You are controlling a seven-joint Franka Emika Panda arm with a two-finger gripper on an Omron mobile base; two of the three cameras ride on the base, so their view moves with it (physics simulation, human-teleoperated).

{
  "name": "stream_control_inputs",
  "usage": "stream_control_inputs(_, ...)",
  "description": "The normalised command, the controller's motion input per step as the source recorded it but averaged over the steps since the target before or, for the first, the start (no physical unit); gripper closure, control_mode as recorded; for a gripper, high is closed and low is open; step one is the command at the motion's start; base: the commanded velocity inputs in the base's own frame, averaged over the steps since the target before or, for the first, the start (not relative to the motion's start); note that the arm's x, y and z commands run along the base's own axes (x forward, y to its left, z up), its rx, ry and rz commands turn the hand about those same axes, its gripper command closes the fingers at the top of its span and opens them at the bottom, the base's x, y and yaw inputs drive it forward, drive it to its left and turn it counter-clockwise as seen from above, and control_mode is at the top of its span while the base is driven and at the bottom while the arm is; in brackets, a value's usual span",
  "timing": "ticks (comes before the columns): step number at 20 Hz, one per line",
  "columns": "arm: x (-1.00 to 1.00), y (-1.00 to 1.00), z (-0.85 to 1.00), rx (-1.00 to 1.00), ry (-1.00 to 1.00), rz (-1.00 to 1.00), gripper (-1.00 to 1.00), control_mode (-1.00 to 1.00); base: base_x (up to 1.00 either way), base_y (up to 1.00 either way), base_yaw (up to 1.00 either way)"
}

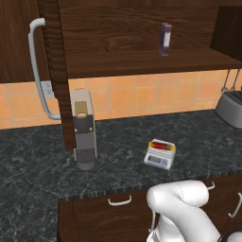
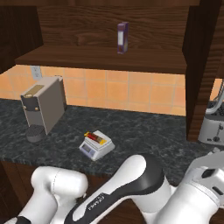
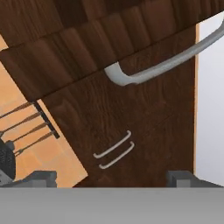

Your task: Pick the bar and place it on the digital scale for weighing, and close the cabinet.

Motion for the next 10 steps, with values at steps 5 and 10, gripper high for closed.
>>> stream_control_inputs(5, 0.06, -0.26, 0.00, 0.00, -0.09, 0.26, -1.00, -1.00, 0.00, 0.00, 0.00)
stream_control_inputs(10, 0.45, -0.40, -0.01, 0.01, 0.01, 0.31, -1.00, -1.00, 0.00, 0.00, 0.00)
